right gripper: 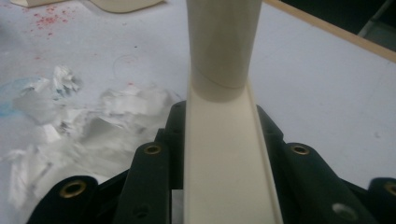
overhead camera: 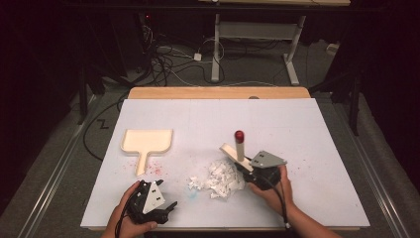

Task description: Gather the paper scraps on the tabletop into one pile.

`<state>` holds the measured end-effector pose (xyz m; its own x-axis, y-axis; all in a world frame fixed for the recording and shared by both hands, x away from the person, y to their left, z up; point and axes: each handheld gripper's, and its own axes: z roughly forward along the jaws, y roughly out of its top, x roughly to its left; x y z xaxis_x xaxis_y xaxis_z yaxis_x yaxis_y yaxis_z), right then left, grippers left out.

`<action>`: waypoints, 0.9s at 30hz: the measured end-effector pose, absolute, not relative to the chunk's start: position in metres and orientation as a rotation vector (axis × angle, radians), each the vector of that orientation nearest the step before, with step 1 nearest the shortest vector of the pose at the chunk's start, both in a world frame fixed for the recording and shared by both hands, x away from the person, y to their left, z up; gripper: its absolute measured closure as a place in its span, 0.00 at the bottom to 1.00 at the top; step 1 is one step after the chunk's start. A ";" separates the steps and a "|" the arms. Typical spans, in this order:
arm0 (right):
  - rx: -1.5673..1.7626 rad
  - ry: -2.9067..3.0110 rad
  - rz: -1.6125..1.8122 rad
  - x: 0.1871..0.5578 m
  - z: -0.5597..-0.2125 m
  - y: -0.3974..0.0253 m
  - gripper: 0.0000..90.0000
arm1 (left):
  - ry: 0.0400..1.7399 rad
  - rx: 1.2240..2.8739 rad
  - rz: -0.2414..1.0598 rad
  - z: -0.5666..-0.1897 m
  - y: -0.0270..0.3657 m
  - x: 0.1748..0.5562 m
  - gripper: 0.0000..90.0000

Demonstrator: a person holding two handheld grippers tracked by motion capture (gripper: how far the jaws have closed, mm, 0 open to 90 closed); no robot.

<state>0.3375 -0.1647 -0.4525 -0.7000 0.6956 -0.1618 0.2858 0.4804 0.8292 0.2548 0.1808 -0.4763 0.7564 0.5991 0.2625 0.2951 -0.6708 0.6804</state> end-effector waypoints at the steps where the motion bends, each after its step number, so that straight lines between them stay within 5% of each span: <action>1: 0.812 2.244 1.115 0.334 -0.454 -0.154 0.75 | 0.668 2.321 0.633 -0.476 0.181 0.255 0.21; 16: 0.788 2.201 1.160 0.302 -0.460 -0.099 0.73 | 0.650 2.320 0.623 -0.476 0.177 0.257 0.21; 27: 0.777 2.146 1.242 0.319 -0.443 -0.117 0.75 | 0.662 2.322 0.624 -0.477 0.178 0.257 0.21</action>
<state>0.3188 -0.1167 -0.4425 -0.6900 0.7055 -0.1615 0.2116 0.4100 0.8872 0.2575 0.1783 -0.4769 0.7607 0.5953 0.2588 0.2935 -0.6710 0.6809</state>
